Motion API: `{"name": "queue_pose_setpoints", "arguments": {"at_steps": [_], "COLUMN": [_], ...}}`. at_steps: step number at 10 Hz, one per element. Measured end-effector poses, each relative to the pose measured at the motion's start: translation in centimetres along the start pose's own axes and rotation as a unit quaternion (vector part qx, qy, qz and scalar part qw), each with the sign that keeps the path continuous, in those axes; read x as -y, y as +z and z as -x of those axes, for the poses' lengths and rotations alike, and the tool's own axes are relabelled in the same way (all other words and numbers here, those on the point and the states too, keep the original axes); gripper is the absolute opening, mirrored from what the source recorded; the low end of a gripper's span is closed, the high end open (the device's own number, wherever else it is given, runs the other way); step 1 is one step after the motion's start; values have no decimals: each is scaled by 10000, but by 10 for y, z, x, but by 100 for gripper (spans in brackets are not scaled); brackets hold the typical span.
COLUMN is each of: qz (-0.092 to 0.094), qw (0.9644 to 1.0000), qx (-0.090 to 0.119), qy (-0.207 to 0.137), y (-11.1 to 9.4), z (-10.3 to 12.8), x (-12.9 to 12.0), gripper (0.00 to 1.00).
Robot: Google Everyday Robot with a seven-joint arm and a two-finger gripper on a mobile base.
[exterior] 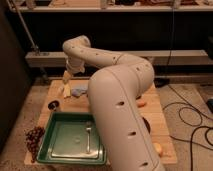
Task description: Place towel in plastic cup
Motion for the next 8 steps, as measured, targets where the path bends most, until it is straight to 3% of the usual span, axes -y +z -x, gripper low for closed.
{"name": "queue_pose_setpoints", "arguments": {"at_steps": [5,8], "qz": [-264,-367], "qw": [9992,9987], "qx": [241,282], "qy": [180,229], "y": [54,72], "z": [16,22], "x": [-4,-2], "gripper": [80,80]}}
